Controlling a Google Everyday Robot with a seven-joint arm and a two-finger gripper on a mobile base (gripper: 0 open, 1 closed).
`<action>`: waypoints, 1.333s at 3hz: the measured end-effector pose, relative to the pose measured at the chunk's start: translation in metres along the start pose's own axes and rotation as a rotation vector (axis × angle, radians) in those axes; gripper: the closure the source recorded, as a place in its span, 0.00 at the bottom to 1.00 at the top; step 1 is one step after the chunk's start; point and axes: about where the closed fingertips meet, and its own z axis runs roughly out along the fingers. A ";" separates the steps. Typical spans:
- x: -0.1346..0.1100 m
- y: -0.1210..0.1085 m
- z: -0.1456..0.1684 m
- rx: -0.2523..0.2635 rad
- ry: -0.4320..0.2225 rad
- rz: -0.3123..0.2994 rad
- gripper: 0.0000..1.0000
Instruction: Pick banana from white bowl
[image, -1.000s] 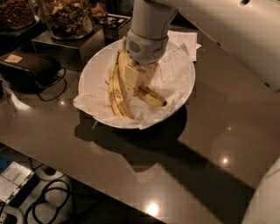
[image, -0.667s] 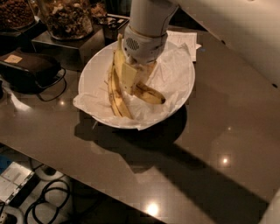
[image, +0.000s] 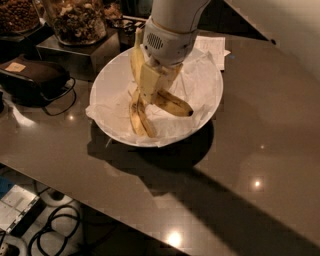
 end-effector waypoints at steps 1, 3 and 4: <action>-0.003 0.012 -0.007 0.003 -0.020 -0.023 1.00; -0.017 0.077 -0.014 -0.034 -0.019 -0.119 1.00; -0.028 0.104 -0.011 -0.051 -0.004 -0.175 1.00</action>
Offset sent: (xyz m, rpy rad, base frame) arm -0.0640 0.0550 0.0303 0.0130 0.0127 0.1213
